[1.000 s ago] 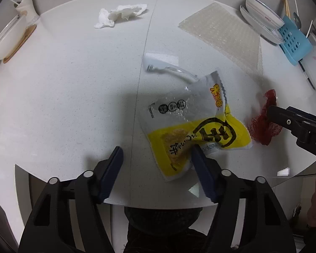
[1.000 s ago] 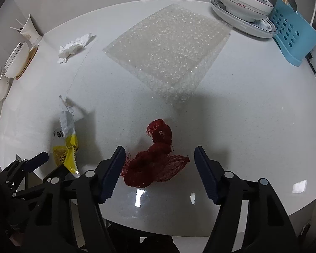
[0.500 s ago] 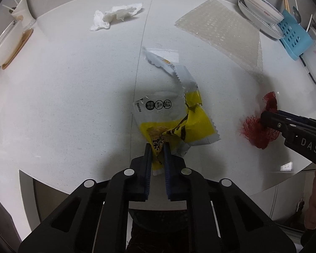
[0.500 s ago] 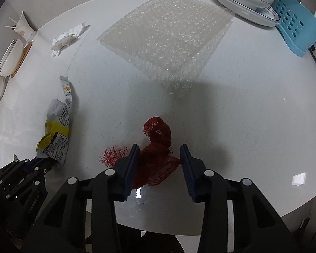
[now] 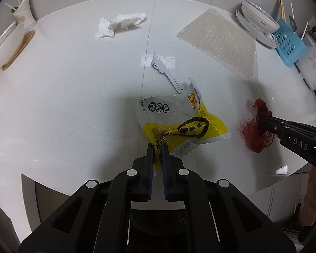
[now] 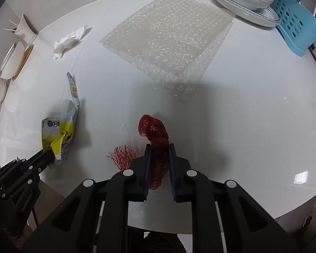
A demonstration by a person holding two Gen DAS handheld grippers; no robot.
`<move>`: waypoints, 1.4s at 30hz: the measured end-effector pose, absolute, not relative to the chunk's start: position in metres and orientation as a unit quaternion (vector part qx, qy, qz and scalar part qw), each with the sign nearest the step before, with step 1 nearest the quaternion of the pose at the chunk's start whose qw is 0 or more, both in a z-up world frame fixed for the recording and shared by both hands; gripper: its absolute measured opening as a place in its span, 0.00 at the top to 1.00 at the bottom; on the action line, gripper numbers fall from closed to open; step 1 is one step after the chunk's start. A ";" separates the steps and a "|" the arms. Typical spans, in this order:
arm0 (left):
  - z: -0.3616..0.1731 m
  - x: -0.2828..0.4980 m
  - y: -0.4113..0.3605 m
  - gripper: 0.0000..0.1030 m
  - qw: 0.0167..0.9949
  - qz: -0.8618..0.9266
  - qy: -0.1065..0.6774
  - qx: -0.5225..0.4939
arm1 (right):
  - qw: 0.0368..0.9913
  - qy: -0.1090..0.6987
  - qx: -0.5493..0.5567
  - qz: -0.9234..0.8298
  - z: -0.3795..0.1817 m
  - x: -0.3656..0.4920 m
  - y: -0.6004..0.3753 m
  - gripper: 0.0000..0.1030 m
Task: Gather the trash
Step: 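Grasp the yellow snack bag with the left gripper while the right gripper grasps the red mesh net, then lift the yellow bag and red net off the counter, then carry the yellow bag and red net down over the trash bin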
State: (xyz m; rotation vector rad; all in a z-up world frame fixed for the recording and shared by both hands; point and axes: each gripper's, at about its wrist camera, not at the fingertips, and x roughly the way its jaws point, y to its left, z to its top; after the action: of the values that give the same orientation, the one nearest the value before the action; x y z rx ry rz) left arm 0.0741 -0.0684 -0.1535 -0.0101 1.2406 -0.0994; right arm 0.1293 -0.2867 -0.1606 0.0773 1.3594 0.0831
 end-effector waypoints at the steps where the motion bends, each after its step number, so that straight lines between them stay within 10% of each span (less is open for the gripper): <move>1: -0.151 0.073 -0.067 0.94 0.814 -0.049 0.579 -0.005 | 0.777 0.628 0.035 0.039 -0.159 0.127 -0.287 0.86; 42: -0.096 0.010 -0.047 0.94 0.843 -0.023 0.536 -0.047 | 0.833 0.544 -0.011 0.097 -0.084 0.065 -0.262 0.86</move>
State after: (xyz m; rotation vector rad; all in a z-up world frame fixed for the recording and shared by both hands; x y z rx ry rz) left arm 0.0102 -0.0467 -0.0956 -0.0986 1.1314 -0.0482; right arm 0.0654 -0.2620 -0.0844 -0.0232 1.1528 0.2051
